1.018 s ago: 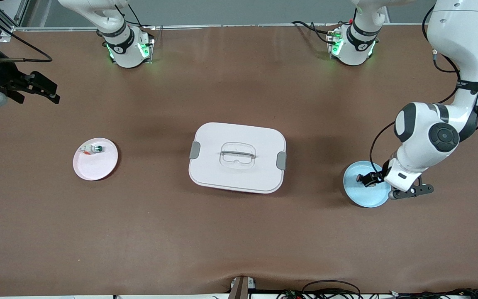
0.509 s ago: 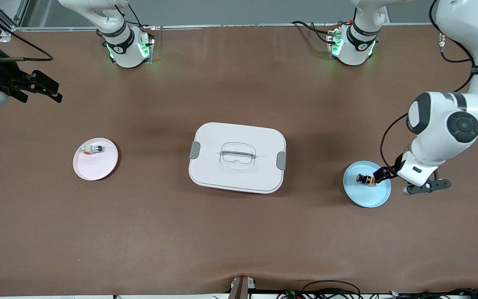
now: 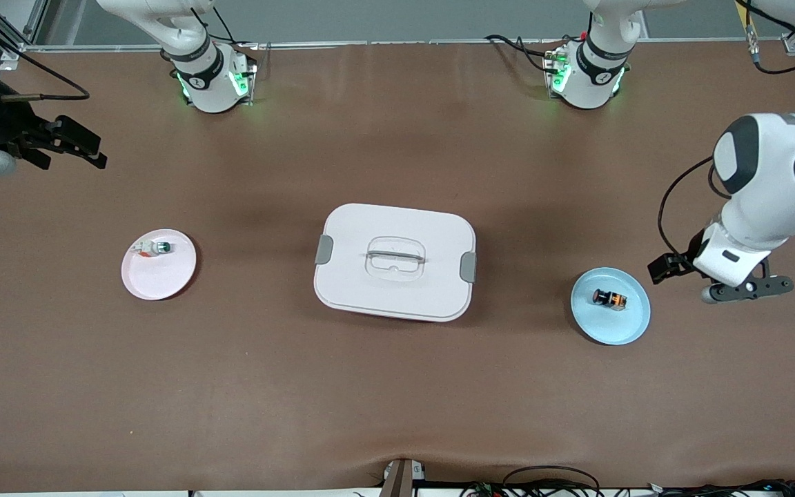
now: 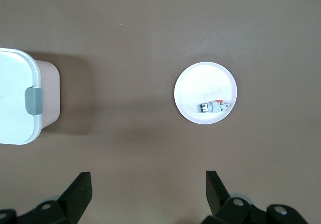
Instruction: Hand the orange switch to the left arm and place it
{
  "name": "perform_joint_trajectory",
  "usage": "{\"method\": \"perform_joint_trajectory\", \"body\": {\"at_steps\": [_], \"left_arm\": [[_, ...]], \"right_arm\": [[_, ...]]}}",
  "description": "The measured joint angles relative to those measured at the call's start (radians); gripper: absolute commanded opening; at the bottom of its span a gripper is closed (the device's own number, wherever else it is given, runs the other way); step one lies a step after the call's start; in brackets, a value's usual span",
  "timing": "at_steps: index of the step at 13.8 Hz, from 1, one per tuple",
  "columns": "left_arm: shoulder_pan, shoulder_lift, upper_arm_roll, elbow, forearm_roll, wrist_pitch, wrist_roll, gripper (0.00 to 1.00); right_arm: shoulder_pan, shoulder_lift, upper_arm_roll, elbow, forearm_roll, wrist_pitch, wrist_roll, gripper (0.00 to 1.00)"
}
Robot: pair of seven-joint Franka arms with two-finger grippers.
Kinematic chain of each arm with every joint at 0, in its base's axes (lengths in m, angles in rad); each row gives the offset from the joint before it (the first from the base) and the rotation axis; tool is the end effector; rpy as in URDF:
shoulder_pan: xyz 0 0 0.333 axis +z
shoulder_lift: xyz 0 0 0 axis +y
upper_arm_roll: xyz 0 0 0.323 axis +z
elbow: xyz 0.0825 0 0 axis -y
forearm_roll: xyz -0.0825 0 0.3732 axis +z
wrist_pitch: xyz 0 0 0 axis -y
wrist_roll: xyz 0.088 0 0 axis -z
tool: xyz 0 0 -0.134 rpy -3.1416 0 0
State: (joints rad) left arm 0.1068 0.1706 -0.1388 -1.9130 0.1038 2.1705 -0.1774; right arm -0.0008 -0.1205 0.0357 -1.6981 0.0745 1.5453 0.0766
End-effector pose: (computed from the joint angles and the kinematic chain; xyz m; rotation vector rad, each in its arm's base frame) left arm 0.6011 -0.0101 0.4013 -3.0796 -0.1443 -0.1470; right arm 0.4998 0.0286 0.6071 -3.0721 0.0635 0.0557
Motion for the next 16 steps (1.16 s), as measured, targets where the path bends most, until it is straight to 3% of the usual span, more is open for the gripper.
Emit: {"method": "perform_joint_trajectory", "body": {"at_steps": [7, 16], "left_arm": [[0.005, -0.133, 0.001, 0.0, 0.0, -0.12, 0.041, 1.0], [0.001, -0.203, -0.001, 0.029, -0.004, -0.197, 0.041, 1.0]], "right_arm": [[0.0, 0.0, 0.001, 0.0, 0.0, -0.008, 0.0, 1.0], [0.0, 0.0, 0.0, 0.0, -0.023, -0.008, -0.001, 1.0]]}}
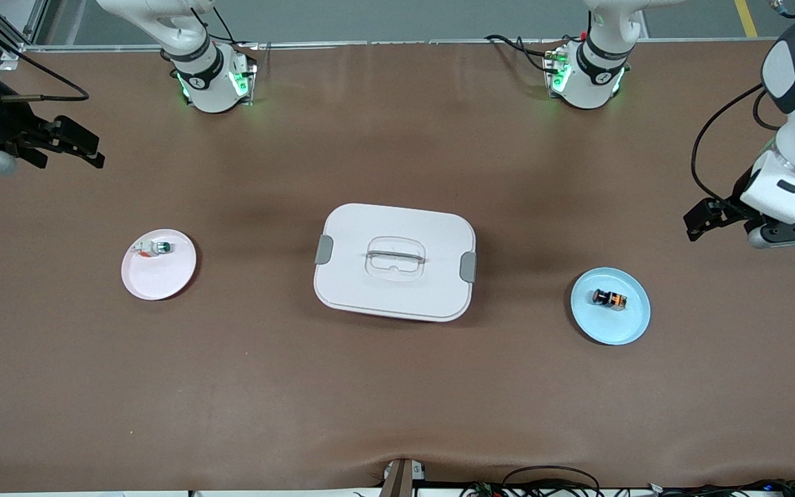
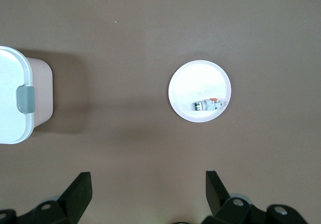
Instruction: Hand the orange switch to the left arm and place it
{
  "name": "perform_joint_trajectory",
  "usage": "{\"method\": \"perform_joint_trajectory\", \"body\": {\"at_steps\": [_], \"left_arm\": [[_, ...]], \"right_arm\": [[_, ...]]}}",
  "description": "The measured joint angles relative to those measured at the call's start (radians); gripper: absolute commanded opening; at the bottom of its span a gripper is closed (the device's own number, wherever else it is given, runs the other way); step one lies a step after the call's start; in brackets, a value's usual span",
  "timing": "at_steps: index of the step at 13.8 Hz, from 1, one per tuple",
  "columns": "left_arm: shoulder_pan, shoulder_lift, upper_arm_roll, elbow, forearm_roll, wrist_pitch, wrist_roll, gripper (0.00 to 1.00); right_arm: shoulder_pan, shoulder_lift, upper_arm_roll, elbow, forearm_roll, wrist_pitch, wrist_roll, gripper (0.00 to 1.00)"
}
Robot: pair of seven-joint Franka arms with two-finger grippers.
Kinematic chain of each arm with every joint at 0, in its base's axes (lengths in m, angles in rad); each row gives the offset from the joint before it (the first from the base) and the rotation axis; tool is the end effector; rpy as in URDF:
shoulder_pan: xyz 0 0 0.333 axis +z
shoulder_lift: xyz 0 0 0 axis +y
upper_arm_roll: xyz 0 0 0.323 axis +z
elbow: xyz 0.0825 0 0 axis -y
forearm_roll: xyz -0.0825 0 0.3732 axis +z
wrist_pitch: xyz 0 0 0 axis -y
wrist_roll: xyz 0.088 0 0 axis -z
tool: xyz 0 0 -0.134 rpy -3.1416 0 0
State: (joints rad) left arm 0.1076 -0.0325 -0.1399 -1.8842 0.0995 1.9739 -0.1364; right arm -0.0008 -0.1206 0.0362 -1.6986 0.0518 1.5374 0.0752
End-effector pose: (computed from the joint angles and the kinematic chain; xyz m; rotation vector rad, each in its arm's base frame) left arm 0.5572 -0.0100 0.5123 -3.0456 -0.1073 -0.1978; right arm 0.4987 0.0258 0.6060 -3.0951 0.0611 0.0669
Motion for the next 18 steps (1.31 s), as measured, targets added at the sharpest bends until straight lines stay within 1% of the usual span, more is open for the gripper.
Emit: {"method": "perform_joint_trajectory", "body": {"at_steps": [3, 7, 11, 16, 18], "left_arm": [[-0.03, -0.007, 0.009, 0.037, -0.002, -0.042, 0.001, 1.0], [-0.115, -0.007, 0.089, 0.053, -0.002, -0.052, 0.001, 1.0], [-0.12, -0.007, 0.093, 0.101, -0.004, -0.102, 0.001, 1.0], [-0.12, -0.007, 0.094, 0.158, -0.04, -0.12, 0.001, 1.0], [-0.12, -0.007, 0.094, 0.182, -0.041, -0.158, 0.001, 1.0]], "right_arm": [[0.0, 0.0, 0.0, 0.0, 0.0, 0.0, 0.0, 1.0], [0.0, 0.0, 0.001, 0.0, 0.0, 0.0, 0.0, 1.0], [0.0, 0.0, 0.001, 0.0, -0.001, 0.0, 0.0, 1.0], [0.0, 0.0, 0.001, 0.0, -0.001, 0.001, 0.0, 1.0], [0.0, 0.0, 0.001, 0.0, -0.001, 0.002, 0.0, 1.0]]}}
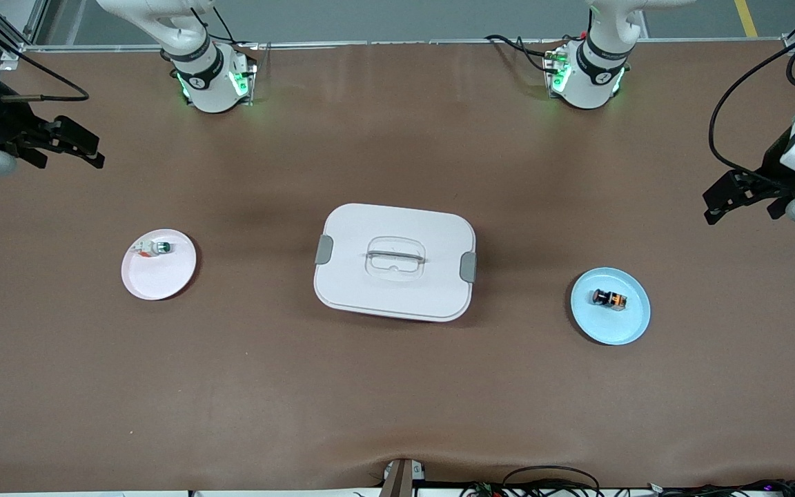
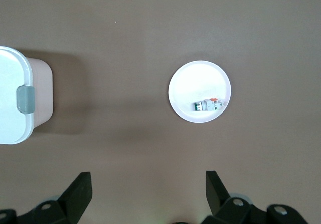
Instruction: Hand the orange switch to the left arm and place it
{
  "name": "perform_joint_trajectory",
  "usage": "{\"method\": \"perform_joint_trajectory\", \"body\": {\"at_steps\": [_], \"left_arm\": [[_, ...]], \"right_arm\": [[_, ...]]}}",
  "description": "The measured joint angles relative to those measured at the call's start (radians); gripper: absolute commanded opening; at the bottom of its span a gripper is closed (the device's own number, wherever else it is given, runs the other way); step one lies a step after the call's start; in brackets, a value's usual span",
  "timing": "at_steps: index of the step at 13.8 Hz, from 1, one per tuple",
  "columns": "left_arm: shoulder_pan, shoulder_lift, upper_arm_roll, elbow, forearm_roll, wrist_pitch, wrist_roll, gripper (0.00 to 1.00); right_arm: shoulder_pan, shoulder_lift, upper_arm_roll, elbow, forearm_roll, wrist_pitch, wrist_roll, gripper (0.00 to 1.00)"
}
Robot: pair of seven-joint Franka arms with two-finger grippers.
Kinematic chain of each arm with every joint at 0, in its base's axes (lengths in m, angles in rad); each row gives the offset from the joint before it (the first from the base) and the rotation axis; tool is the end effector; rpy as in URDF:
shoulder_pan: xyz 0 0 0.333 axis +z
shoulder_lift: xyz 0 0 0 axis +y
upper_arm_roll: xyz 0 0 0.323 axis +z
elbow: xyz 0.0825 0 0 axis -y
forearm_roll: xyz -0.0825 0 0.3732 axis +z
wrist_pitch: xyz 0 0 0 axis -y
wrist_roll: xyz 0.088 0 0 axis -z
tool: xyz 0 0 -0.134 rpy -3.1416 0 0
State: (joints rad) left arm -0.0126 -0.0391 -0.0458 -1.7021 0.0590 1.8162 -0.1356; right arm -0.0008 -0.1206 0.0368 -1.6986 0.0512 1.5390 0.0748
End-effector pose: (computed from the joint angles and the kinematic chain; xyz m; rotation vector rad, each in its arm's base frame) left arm 0.5559 -0.0265 0.5879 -3.0853 -0.1036 -0.2447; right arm 0.4989 0.0260 0.6062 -3.0958 0.0596 0.0644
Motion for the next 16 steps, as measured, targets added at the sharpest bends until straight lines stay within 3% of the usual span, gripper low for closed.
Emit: {"method": "perform_joint_trajectory", "body": {"at_steps": [5, 16], "left_arm": [[0.0, 0.0, 0.0, 0.075, -0.013, -0.106, 0.0, 1.0], [0.0, 0.001, 0.0, 0.078, -0.018, -0.119, 0.04, 1.0]], "right_arm": [[0.0, 0.0, 0.0, 0.0, 0.0, 0.0, 0.0, 1.0], [0.0, 0.0, -0.002, 0.0, 0.0, 0.0, 0.0, 1.0]]}}
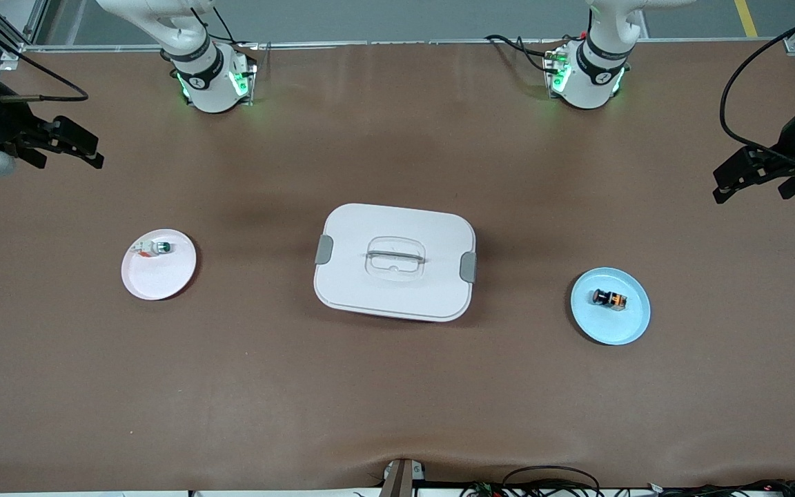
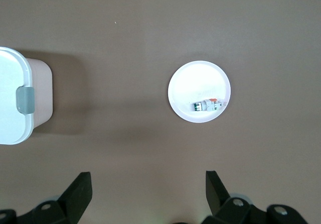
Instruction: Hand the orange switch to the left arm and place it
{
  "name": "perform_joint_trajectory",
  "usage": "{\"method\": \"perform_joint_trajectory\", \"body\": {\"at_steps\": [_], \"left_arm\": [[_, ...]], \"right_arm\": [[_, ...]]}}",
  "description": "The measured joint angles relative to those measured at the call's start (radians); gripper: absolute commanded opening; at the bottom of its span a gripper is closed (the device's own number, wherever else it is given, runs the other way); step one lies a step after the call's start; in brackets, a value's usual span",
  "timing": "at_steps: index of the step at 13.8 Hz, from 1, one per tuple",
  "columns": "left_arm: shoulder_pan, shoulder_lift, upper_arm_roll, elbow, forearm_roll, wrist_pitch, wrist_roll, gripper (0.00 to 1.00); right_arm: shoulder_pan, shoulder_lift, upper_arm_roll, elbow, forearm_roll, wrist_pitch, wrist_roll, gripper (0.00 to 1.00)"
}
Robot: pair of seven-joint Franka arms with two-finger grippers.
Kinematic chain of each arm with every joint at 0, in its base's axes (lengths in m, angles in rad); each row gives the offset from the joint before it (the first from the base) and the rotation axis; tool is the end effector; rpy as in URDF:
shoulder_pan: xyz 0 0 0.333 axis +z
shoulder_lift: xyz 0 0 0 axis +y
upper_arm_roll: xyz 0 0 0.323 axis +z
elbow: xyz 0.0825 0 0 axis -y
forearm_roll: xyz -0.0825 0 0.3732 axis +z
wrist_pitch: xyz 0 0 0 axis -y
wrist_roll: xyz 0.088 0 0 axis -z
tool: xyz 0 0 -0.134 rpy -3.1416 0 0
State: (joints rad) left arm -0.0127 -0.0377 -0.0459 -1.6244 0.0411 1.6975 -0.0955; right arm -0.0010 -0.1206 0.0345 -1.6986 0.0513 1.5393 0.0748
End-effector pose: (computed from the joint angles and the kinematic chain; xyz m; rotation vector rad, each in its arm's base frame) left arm 0.5463 -0.0275 0.6121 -3.1021 -0.0526 -0.1766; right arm 0.4990 0.0247 0.6062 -3.0953 0.0635 0.0639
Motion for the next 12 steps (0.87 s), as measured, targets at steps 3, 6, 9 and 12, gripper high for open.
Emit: {"method": "perform_joint_trajectory", "body": {"at_steps": [3, 6, 9, 12], "left_arm": [[0.0, 0.0, 0.0, 0.0, -0.001, -0.001, 0.004, 1.0], [0.0, 0.0, 0.001, 0.0, -0.014, -0.002, 0.004, 1.0], [0.0, 0.0, 0.001, 0.001, -0.017, -0.002, 0.004, 1.0], [0.0, 0.001, 0.001, 0.001, -0.019, -0.002, 0.004, 1.0]], "right_arm": [[0.0, 0.0, -0.001, 0.0, 0.0, 0.0, 0.0, 1.0], [0.0, 0.0, -0.002, 0.0, 0.0, 0.0, 0.0, 1.0], [0.0, 0.0, -0.002, 0.0, 0.0, 0.0, 0.0, 1.0], [0.0, 0.0, -0.003, 0.0, 0.0, 0.0, 0.0, 1.0]]}}
